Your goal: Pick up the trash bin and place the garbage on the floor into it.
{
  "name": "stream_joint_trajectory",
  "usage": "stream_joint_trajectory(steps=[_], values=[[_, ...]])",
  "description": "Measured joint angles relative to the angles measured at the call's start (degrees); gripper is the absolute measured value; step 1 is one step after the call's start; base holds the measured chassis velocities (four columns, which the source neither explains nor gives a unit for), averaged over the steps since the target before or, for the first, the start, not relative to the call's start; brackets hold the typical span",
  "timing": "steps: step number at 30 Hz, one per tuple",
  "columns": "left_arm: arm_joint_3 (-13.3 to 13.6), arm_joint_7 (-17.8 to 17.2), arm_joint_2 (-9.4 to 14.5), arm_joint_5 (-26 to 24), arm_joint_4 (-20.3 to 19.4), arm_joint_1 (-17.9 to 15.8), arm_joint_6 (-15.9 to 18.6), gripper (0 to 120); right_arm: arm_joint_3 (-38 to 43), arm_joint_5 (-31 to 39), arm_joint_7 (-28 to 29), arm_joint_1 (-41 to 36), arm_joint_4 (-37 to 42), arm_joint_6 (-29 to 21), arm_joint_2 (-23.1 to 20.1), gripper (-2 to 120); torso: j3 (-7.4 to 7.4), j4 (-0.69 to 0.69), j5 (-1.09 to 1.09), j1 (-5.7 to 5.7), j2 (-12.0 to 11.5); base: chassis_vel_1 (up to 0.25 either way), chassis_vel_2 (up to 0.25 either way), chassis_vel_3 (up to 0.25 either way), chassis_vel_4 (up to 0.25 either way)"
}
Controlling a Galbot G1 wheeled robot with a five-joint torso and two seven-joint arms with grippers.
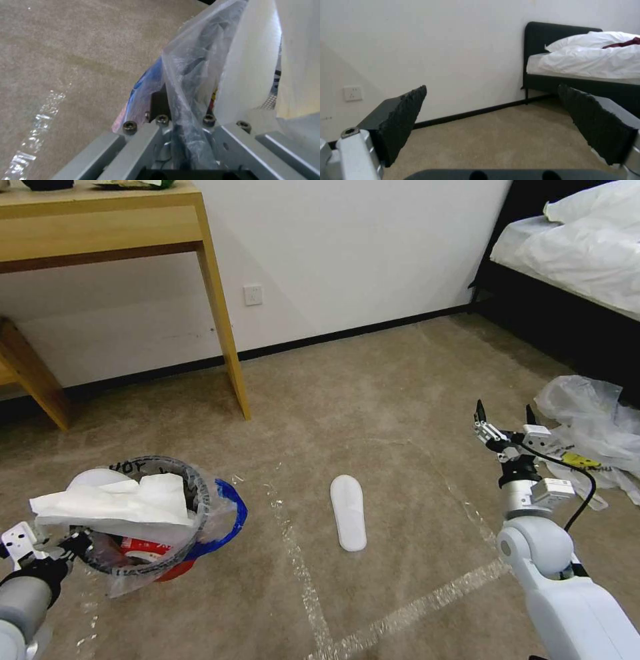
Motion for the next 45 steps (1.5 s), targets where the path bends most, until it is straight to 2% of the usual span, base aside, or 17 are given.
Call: stream_joint_trajectory(steps=[12,27,45], values=[[0.08,0.78,-0.07,1.14,0.28,-0.07,-0.02,2,-0.37,0.0,0.04,0.12,-0.26,0.79,0.33,100,0.01,0.0,0.0,0.0,0.0,-0.086,0.088,0.105,-0.083],[0.28,0.89,-0.3,1.73,0.73,-0.06,-0.1,2,-0.48,-0.06,0.04,0.12,-0.75,1.09,0.35,100,0.0,0.0,0.01,0.0,0.0,0.0,0.0,0.0,0.0],[0.14,0.87,-0.37,1.65,0.88,-0.16,-0.11,2,-1.07,-0.07,0.04,0.75,-1.31,1.18,0.32,100,0.01,0.0,0.01,0.0,0.0,-0.061,-0.059,-0.054,-0.06]])
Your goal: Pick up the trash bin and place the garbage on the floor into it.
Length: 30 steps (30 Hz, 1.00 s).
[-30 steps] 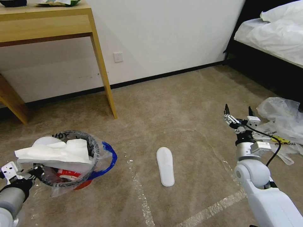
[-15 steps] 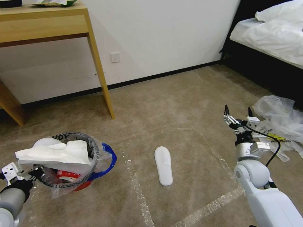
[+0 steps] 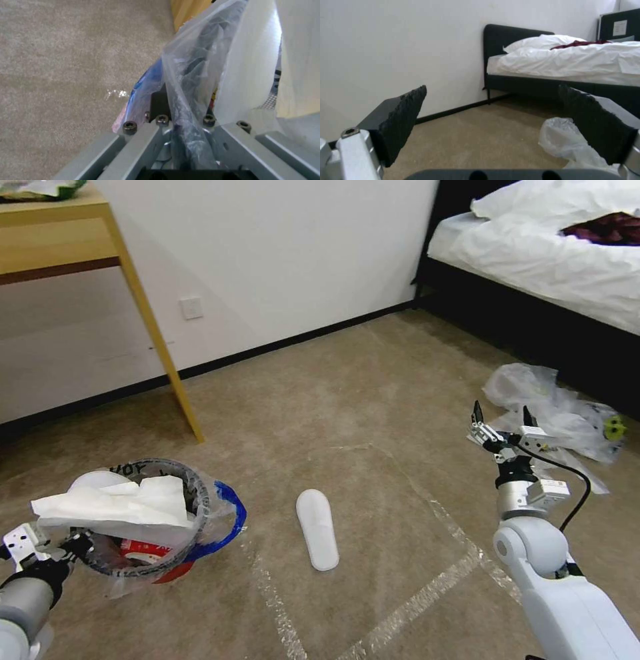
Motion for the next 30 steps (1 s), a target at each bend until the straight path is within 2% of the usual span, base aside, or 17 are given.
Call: stream_joint_trajectory(steps=[16,30], values=[[-1.22,-0.29,0.27,-0.74,0.31,-0.16,-0.01,2,-0.67,-0.22,-0.15,0.49,-0.57,0.24,-0.06,100,0.0,0.0,0.0,0.0,0.0,0.0,0.0,0.0,0.0],[-1.06,-0.36,-0.27,-0.52,-0.08,0.23,-0.03,2,-1.89,-0.42,-0.34,1.15,-0.32,0.22,-0.87,100,0.0,0.0,0.0,0.0,0.0,0.0,0.0,0.0,0.0]])
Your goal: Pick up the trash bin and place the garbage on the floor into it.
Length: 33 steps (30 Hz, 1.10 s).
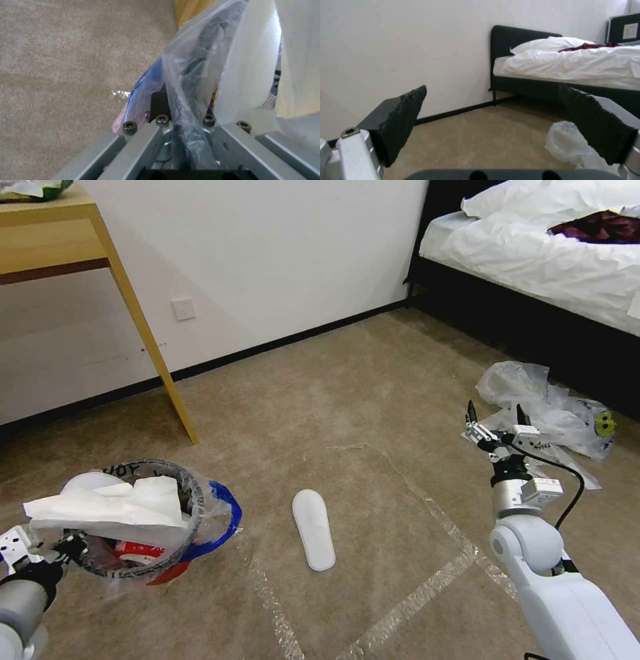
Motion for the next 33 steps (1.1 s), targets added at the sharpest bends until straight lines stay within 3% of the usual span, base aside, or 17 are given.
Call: stream_joint_trajectory(steps=[33], values=[[-0.51,0.02,0.01,-0.46,-0.21,-0.01,-0.1,2,-0.03,-0.09,-0.93,-0.56,0.66,0.1,0.02,100,0.0,0.0,0.0,0.0,0.0,0.0,0.0,0.0,0.0]])
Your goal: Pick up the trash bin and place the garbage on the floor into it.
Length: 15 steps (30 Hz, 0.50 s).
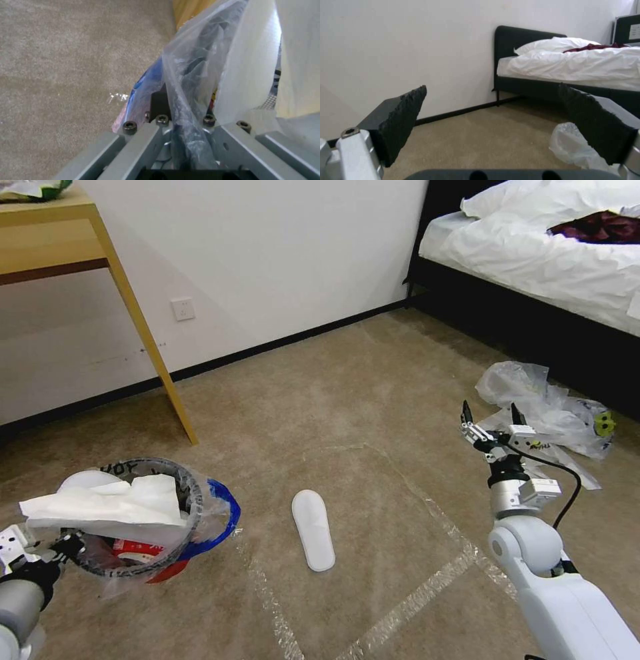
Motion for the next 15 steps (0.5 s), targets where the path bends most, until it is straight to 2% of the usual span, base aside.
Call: stream_joint_trajectory(steps=[15], values=[[-0.01,0.02,-0.35,0.25,-0.09,-0.02,-0.11,2,-0.41,-0.19,0.07,0.18,-0.49,0.04,-0.13,100,0.0,0.0,0.0,0.0,0.0,0.0,0.0,0.0,0.0]])
